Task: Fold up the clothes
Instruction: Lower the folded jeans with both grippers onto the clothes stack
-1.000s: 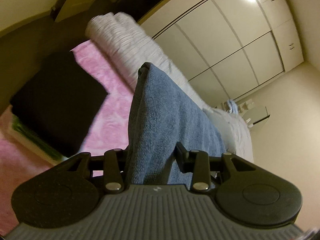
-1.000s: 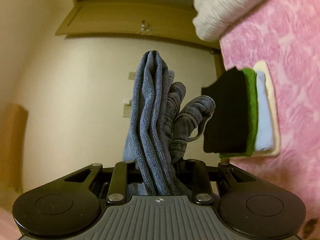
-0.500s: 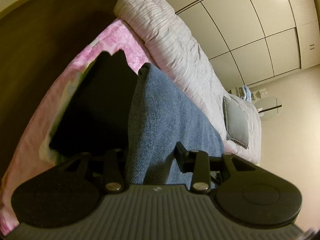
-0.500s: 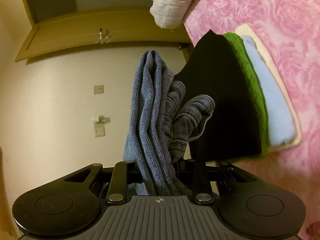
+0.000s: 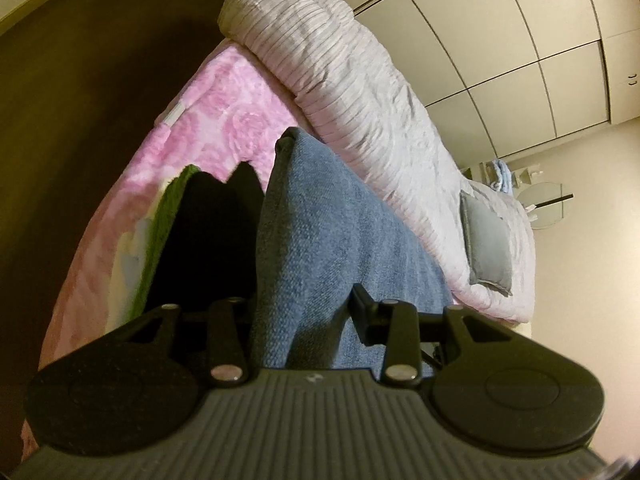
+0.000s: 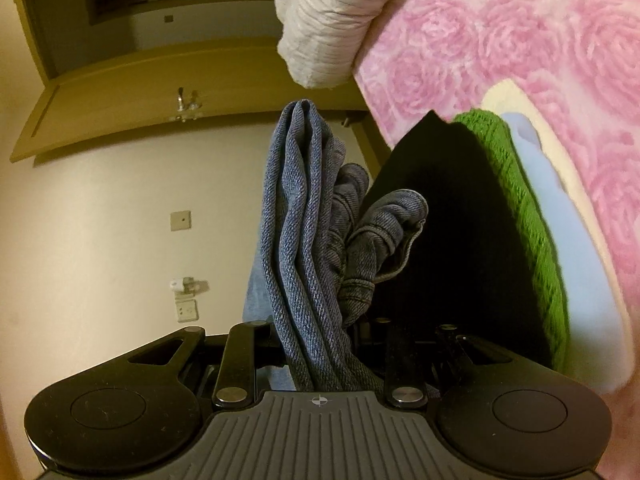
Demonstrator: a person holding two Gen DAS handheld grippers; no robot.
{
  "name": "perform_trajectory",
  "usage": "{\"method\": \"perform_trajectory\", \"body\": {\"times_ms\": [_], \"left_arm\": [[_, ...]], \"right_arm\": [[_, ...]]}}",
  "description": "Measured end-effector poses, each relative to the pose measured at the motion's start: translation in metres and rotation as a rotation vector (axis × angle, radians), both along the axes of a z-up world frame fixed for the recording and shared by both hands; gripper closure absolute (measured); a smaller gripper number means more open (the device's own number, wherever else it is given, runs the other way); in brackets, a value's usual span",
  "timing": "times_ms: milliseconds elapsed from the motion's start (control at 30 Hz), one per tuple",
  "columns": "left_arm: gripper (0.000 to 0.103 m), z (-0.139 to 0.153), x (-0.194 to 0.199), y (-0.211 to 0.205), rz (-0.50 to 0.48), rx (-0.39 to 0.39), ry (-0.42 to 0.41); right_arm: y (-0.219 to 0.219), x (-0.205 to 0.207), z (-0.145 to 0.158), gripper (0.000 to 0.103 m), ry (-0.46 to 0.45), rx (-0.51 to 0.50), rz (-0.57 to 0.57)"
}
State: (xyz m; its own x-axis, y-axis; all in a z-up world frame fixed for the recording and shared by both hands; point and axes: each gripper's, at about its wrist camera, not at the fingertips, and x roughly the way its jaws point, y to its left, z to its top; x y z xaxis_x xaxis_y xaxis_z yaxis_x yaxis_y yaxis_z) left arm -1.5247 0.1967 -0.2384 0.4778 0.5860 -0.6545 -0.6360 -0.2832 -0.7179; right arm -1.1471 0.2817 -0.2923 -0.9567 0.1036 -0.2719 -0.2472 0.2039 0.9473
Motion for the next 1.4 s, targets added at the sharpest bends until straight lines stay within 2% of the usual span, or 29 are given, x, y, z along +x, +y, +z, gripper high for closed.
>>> {"method": "perform_trajectory", "body": {"times_ms": [33, 100, 133, 233, 300, 367, 433, 500, 633, 700, 767, 833, 967, 1033, 1167, 1300, 1400], "left_arm": [[0.067, -0.008, -0.002, 0.002, 0.001, -0.010, 0.006], [0.066, -0.030, -0.007, 0.005, 0.040, -0.062, 0.006], [0.066, -0.035, -0.008, 0.003, 0.062, -0.059, -0.008], [0.065, -0.040, -0.010, -0.006, 0.125, -0.011, -0.036], [0.065, -0.025, -0.015, -0.016, 0.162, 0.019, 0.037], [0.066, -0.007, -0.020, -0.030, 0.226, 0.045, 0.133], [0.066, 0.014, -0.025, -0.050, 0.295, 0.077, 0.228], [0.070, 0.034, -0.022, -0.066, 0.306, 0.112, 0.280], [0.070, 0.057, 0.014, -0.062, 0.161, 0.164, 0.399], [0.070, 0.058, 0.034, -0.042, 0.081, 0.181, 0.483], [0.070, 0.053, 0.047, -0.021, 0.029, 0.185, 0.520], [0.071, 0.044, 0.055, -0.001, -0.013, 0.158, 0.563], [0.078, 0.025, 0.072, 0.027, -0.101, 0.086, 0.714], [0.076, 0.014, 0.075, 0.034, -0.136, 0.066, 0.751], [0.072, -0.008, 0.068, 0.042, -0.137, 0.043, 0.735], [0.070, -0.023, 0.058, 0.041, -0.110, 0.053, 0.712], [0.068, -0.023, 0.052, 0.034, -0.086, 0.073, 0.677]], "right_arm": [[0.003, -0.002, -0.005, 0.075, -0.007, -0.004, 0.000], [0.007, -0.006, -0.015, 0.071, -0.078, 0.012, 0.006], [0.006, -0.005, -0.013, 0.063, -0.110, 0.030, -0.007], [0.006, -0.004, -0.009, 0.053, -0.206, 0.086, -0.049], [0.005, -0.003, -0.006, 0.049, -0.270, 0.124, -0.076], [0.005, 0.003, 0.011, 0.048, -0.348, 0.216, -0.076], [-0.001, 0.009, 0.034, 0.048, -0.453, 0.335, -0.081], [-0.013, 0.006, 0.057, 0.048, -0.544, 0.482, -0.073], [-0.047, -0.014, 0.097, 0.048, -0.688, 0.822, -0.028], [-0.048, -0.036, 0.094, 0.049, -0.730, 0.906, -0.005], [-0.049, -0.058, 0.091, 0.056, -0.771, 0.990, 0.018], [-0.038, -0.069, 0.081, 0.068, -0.789, 0.992, 0.047], [-0.019, -0.085, 0.060, 0.073, -0.823, 0.983, 0.114], [-0.012, -0.089, 0.047, 0.073, -0.838, 0.972, 0.153], [0.003, -0.098, 0.024, 0.073, -0.859, 0.884, 0.198], [0.002, -0.105, 0.013, 0.073, -0.885, 0.888, 0.218], [0.004, -0.105, 0.009, 0.073, -0.885, 0.887, 0.214]]}}
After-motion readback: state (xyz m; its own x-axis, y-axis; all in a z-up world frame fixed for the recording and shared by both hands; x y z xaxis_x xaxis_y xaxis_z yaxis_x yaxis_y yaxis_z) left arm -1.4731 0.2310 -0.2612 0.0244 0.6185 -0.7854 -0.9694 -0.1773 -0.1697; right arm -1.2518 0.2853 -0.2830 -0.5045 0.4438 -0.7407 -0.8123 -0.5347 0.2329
